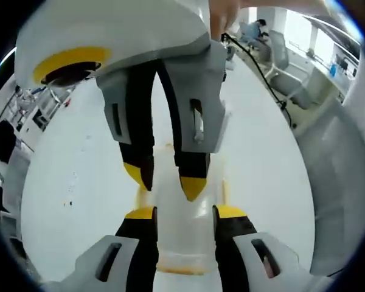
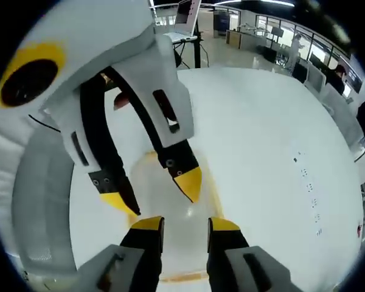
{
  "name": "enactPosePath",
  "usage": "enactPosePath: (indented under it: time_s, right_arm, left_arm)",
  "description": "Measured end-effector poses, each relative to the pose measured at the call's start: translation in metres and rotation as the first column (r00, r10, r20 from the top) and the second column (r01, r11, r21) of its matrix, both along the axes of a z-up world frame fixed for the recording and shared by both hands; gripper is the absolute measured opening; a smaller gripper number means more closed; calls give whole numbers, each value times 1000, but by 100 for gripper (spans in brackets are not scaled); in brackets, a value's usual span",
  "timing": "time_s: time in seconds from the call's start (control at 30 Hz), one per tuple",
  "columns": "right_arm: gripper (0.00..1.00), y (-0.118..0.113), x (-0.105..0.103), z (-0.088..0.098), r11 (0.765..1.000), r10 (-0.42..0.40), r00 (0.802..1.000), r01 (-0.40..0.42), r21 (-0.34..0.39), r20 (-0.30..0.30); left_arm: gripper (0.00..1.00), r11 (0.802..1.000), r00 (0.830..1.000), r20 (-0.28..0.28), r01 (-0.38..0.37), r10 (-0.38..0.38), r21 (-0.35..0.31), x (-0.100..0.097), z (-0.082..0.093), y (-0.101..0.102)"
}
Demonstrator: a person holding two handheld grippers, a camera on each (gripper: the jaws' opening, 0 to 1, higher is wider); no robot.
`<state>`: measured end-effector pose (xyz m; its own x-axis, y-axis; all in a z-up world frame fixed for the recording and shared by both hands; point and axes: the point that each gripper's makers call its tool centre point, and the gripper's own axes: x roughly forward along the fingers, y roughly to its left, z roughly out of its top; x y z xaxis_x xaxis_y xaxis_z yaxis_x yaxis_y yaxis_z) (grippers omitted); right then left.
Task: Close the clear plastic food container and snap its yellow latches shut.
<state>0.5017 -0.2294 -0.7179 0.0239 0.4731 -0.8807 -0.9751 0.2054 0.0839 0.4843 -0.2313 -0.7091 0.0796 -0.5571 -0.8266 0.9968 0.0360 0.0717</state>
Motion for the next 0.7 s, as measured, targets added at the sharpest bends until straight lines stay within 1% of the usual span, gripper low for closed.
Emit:
enactPosePath:
  time_s: [0.13, 0.27, 0.57, 0.7]
  right_arm:
    - [25, 1, 2, 1, 1000, -3, 1000, 3, 1, 3]
    - [25, 0, 5, 2, 1000, 8, 1000, -7, -5, 10]
    - [25, 0, 12, 1, 1000, 13, 1000, -13, -14, 15]
    - [26, 0, 19, 3, 1000, 11, 1000, -11, -14, 18]
  left_arm:
    - [33, 1000, 1000, 1, 1, -1, 3, -3, 0, 0]
    - [35, 1000, 1000, -5, 0, 0, -4, -7, 0, -1]
    - [34, 1000, 1000, 6, 13, -13, -8, -16, 0, -1]
    - [35, 1000, 1000, 6, 14, -14, -9, -19, 0, 0]
